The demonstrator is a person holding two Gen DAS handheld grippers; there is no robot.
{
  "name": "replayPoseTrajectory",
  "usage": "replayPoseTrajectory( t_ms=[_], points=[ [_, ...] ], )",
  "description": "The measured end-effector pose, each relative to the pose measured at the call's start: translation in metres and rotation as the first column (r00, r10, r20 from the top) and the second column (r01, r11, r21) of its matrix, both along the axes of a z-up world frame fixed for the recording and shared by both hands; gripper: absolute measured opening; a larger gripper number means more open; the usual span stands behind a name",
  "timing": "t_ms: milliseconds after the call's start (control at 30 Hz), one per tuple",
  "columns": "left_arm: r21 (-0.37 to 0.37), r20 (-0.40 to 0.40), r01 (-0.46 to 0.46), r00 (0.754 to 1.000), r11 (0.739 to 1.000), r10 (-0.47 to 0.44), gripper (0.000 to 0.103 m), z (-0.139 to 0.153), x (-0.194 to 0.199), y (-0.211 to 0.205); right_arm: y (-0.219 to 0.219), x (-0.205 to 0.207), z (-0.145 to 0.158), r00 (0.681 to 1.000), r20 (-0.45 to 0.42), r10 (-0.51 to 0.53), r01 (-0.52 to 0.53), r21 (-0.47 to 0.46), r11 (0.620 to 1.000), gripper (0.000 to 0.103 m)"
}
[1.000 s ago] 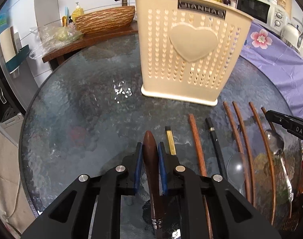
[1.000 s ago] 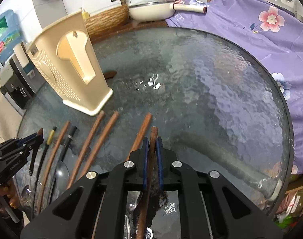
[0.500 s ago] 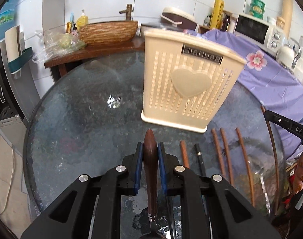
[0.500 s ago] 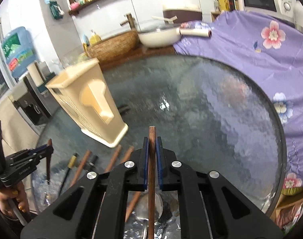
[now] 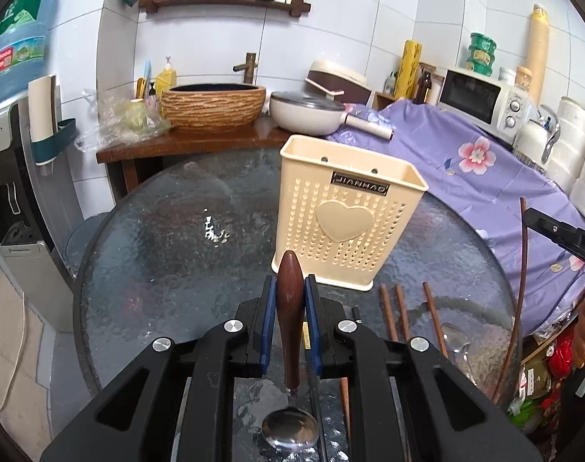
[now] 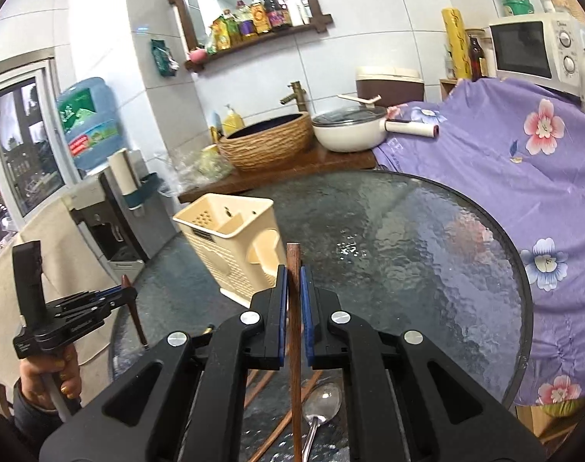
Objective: Organize utensils
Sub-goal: 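Lift the spoon with the left tool while the right tool carries the chopstick over the basket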
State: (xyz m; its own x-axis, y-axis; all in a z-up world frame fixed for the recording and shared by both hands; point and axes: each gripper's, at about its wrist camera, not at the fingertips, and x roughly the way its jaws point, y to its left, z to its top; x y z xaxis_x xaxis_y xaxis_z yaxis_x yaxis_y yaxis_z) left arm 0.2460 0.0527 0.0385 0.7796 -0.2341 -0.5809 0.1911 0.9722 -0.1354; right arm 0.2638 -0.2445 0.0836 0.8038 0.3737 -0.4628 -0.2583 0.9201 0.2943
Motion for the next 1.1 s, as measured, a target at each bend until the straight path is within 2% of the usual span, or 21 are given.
replayPoseTrajectory(
  t_ms=[433,967,1100],
  points=[
    [-0.001,0.051,0.024,0.998,1.0,-0.024,0.014,0.016,-0.02,0.001,-0.006,-0.025,0.02,0.996,-0.005,0.087,-0.087,0.076,0.993,0.008],
    [0.001,0.118,0.075,0.99,0.997,-0.075,0.014,0.048,-0.02,-0.012,0.007,-0.032,0.056,0.989,0.088,0.116,-0.117,0.008,0.993,0.007],
    [-0.024,0.129,0.089,0.988,0.996,-0.086,0.014,0.061,-0.012,-0.013,0.012,-0.028,0.071,0.985,0.123,0.121,-0.119,-0.017,0.993,0.007]
  ],
)
